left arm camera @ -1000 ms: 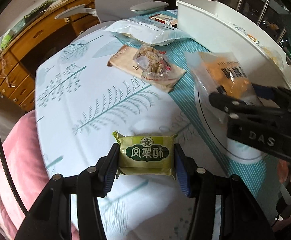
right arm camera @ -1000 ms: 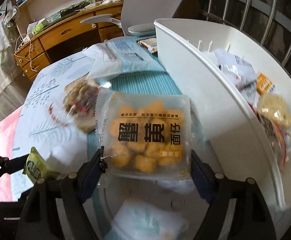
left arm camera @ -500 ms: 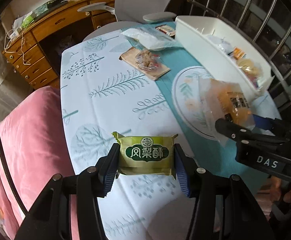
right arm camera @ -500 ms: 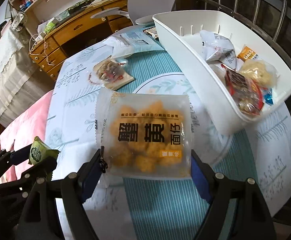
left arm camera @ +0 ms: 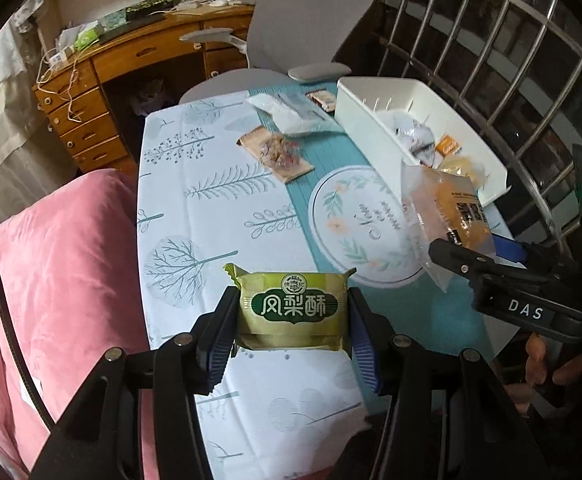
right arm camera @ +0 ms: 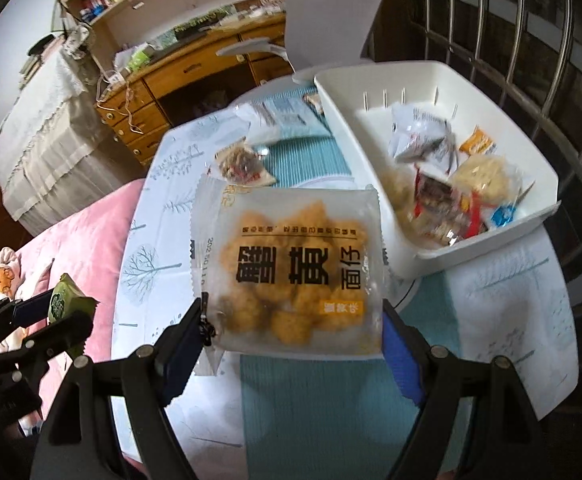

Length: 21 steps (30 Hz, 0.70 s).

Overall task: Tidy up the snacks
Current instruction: 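Lift both snacks and carry them over the white tray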

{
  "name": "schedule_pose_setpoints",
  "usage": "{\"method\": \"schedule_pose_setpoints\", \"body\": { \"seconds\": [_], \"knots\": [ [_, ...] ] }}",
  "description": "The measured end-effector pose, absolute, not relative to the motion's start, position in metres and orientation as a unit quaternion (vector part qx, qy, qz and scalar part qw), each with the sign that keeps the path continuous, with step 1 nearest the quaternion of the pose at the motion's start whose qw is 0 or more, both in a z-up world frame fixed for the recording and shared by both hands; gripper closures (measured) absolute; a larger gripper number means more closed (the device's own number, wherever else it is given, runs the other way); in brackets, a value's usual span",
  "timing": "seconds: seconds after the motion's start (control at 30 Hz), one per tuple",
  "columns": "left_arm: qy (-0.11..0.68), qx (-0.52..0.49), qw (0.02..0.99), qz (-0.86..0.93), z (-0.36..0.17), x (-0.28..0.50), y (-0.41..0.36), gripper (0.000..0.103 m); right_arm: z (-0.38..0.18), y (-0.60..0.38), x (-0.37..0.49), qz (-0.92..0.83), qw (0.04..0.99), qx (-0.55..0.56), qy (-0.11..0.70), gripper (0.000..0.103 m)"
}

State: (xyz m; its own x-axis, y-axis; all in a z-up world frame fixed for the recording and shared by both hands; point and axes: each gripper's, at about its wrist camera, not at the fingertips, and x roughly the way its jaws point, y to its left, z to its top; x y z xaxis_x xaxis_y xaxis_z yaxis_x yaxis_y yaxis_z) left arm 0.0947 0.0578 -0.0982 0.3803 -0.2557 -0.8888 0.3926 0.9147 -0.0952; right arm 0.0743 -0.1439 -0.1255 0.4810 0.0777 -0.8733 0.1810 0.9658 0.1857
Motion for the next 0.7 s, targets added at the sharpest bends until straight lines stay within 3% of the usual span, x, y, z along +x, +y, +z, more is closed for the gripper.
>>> {"method": "schedule_pose_setpoints", "body": {
  "seconds": [0.7],
  "knots": [
    [0.517,0.060,0.840,-0.155,-0.068,0.115,-0.092,0.051,-0.076,-0.287,0.070,0.034,0.887,0.061,0.457,0.021]
  ]
}}
